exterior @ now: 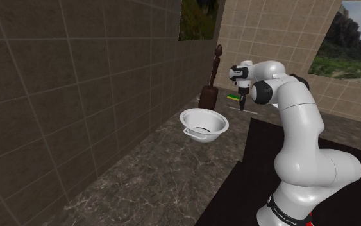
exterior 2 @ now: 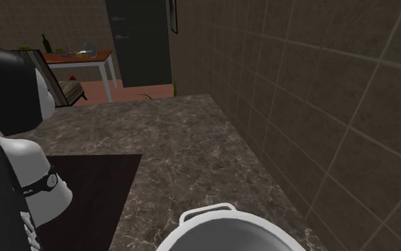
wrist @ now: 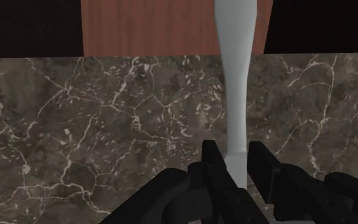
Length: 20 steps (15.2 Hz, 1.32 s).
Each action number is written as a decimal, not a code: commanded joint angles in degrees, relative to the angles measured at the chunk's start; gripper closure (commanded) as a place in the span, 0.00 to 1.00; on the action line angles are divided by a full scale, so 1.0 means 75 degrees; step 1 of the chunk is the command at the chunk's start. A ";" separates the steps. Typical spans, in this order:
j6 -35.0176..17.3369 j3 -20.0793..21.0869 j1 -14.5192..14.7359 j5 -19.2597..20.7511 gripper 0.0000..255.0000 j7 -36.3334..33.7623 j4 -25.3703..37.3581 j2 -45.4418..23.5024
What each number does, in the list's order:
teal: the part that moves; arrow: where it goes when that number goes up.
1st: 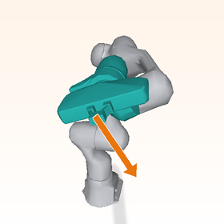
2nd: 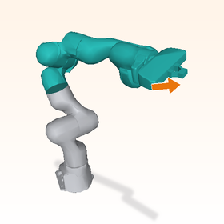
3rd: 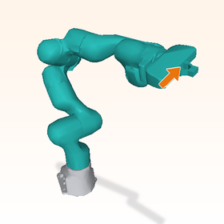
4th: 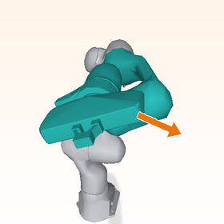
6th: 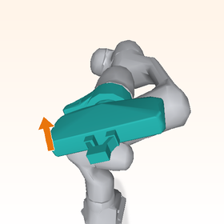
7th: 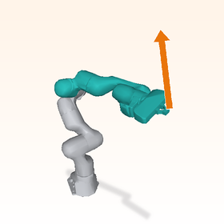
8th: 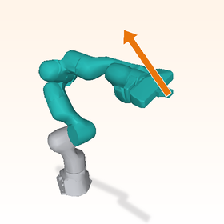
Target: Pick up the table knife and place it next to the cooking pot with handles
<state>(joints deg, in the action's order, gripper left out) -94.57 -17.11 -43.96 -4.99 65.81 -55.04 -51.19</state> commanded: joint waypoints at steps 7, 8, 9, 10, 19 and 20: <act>-0.0683 0.0035 0.0047 -0.0036 1.00 -0.0044 -0.0503 -0.0190; -0.0762 0.0040 0.0050 -0.0041 1.00 -0.0048 -0.0552 -0.0221; -0.0835 0.0046 0.0050 -0.0047 1.00 -0.0052 -0.0585 -0.0261; -0.0908 0.0051 0.0050 -0.0053 1.00 -0.0056 -0.0622 -0.0300; -0.1510 0.0110 0.0034 -0.0113 1.00 -0.0096 -0.0806 -0.0724; -0.1571 0.0118 0.0030 -0.0120 1.00 -0.0100 -0.0812 -0.0780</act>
<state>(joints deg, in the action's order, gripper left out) -105.38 -16.25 -43.86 -5.86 65.11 -60.15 -57.04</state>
